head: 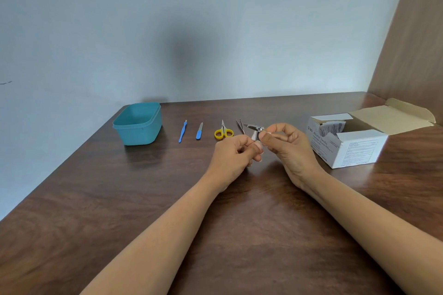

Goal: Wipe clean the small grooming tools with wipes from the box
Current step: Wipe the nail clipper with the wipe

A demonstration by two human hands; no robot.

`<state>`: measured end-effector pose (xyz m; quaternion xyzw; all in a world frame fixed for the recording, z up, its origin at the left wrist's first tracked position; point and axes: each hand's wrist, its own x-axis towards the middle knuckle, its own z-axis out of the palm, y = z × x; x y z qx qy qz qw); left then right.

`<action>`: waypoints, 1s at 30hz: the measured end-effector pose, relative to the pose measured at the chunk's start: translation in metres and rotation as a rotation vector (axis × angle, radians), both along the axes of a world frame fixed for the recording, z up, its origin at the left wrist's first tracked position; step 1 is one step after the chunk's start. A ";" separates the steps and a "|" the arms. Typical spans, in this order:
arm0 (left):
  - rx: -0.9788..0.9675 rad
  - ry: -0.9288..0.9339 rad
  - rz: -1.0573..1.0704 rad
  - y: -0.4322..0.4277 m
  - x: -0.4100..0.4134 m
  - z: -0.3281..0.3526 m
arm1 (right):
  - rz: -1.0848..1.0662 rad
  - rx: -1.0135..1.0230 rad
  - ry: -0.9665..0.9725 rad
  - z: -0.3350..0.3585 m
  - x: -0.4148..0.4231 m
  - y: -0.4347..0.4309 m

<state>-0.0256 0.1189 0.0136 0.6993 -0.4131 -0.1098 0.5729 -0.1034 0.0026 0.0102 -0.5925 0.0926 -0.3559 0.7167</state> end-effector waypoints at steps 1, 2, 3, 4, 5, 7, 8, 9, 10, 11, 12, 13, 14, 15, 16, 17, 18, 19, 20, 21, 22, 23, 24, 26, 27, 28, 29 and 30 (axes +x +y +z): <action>0.000 0.001 -0.003 0.000 0.000 0.000 | -0.024 0.004 -0.013 0.000 0.000 -0.001; 0.001 0.002 -0.006 0.000 0.000 0.000 | -0.038 0.007 -0.027 0.000 -0.001 -0.001; 0.001 0.003 -0.010 0.000 0.000 -0.001 | -0.041 0.002 -0.038 0.000 -0.001 -0.002; 0.002 0.003 -0.012 0.000 0.001 -0.001 | -0.037 -0.007 -0.045 0.000 -0.001 -0.002; 0.003 0.001 -0.015 0.000 0.002 -0.002 | -0.028 -0.017 -0.048 -0.001 -0.001 -0.002; 0.011 -0.007 -0.019 0.000 0.002 -0.002 | -0.002 -0.035 -0.051 -0.001 0.000 -0.002; 0.013 -0.009 -0.020 0.000 0.003 -0.002 | 0.015 -0.039 -0.050 -0.001 0.000 -0.001; 0.014 -0.010 -0.021 0.000 0.003 -0.003 | 0.034 -0.042 -0.047 -0.001 0.000 -0.001; 0.014 -0.012 -0.022 0.000 0.003 -0.003 | 0.052 -0.044 -0.042 -0.001 0.000 0.000; 0.014 -0.013 -0.023 0.000 0.003 -0.003 | 0.066 -0.044 -0.036 -0.001 0.001 0.001; 0.011 -0.011 -0.026 0.001 0.003 -0.003 | 0.079 -0.043 -0.030 -0.001 0.000 0.001; 0.005 -0.005 -0.031 0.001 0.003 -0.003 | 0.088 -0.044 -0.025 -0.001 0.000 0.002; 0.000 0.002 -0.036 0.001 0.002 -0.003 | 0.092 -0.047 -0.023 -0.001 0.000 0.003; -0.003 0.005 -0.039 0.000 0.002 -0.003 | 0.088 -0.049 -0.020 -0.001 0.001 0.003; -0.006 0.008 -0.042 0.000 0.002 -0.003 | 0.077 -0.045 -0.018 -0.001 0.001 0.003; -0.011 0.016 -0.048 -0.001 0.002 -0.003 | 0.064 -0.038 -0.020 -0.001 0.001 0.003; -0.018 0.026 -0.057 -0.001 0.001 -0.002 | 0.051 -0.030 -0.024 -0.001 0.001 0.003; -0.025 0.036 -0.064 -0.001 0.001 -0.002 | 0.043 -0.019 -0.031 -0.001 0.002 0.002; -0.030 0.046 -0.065 -0.001 0.001 -0.002 | 0.038 -0.005 -0.041 -0.001 0.002 0.001; -0.031 0.056 -0.056 -0.001 0.001 -0.002 | 0.034 0.014 -0.052 -0.002 0.002 0.000; -0.031 0.067 -0.039 -0.001 0.000 -0.002 | 0.027 0.033 -0.062 -0.002 0.002 -0.001; -0.035 0.082 -0.019 -0.002 0.001 -0.002 | 0.019 0.047 -0.073 -0.002 0.003 -0.002; -0.042 0.102 -0.004 -0.002 0.001 -0.003 | 0.014 0.056 -0.083 -0.001 0.003 -0.002; -0.061 0.136 0.009 -0.002 0.003 -0.003 | 0.018 0.066 -0.100 -0.001 0.003 -0.002; -0.071 0.148 0.010 -0.002 0.003 -0.003 | 0.025 0.067 -0.104 -0.001 0.003 -0.002; -0.080 0.155 0.013 -0.002 0.004 -0.003 | 0.033 0.068 -0.108 0.000 0.003 -0.001; -0.091 0.161 0.015 -0.002 0.004 -0.003 | 0.040 0.070 -0.112 0.000 0.003 -0.001; -0.103 0.170 0.015 -0.002 0.005 -0.003 | 0.045 0.072 -0.116 0.000 0.003 0.000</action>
